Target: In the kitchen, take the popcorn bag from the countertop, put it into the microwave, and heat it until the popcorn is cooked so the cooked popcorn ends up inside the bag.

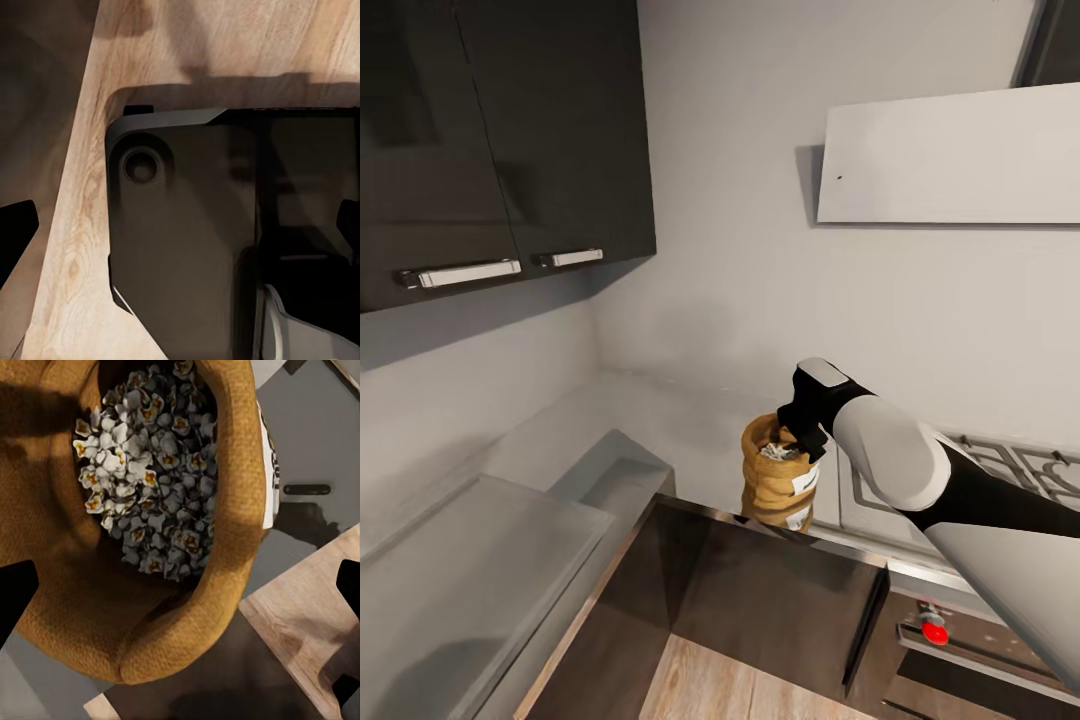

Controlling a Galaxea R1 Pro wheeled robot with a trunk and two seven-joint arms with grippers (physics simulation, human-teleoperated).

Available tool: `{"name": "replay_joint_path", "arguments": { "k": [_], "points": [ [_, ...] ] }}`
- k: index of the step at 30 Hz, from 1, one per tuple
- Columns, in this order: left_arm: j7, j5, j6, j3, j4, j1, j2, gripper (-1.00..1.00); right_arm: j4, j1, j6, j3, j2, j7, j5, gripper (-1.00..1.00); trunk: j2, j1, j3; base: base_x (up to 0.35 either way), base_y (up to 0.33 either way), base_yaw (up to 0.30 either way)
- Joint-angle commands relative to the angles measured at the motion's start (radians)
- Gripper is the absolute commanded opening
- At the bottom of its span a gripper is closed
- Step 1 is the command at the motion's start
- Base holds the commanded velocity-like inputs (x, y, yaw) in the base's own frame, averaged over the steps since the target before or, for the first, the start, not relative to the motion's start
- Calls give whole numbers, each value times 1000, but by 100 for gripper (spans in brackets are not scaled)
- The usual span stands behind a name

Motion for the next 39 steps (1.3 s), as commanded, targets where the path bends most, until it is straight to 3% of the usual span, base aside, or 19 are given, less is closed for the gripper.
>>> {"name": "replay_joint_path", "arguments": {
  "k": [1, 21, 39],
  "points": [
    [-1, -1, -4, 0, 1, -1, 0, 100, -2, 0, 10, 7, 0, -5, -6, 100, -2, 1, -2, -3, 8, 0],
    [-1, 1, -4, 0, 1, -1, 0, 100, -1, 5, 9, 10, 0, 24, 33, 100, -2, 1, -2, 0, 0, 0],
    [-1, -3, -3, 0, 1, -1, -3, 100, -2, 95, 7, 19, 0, 87, 51, 100, -2, 1, -2, 0, 0, 0]
  ]
}}
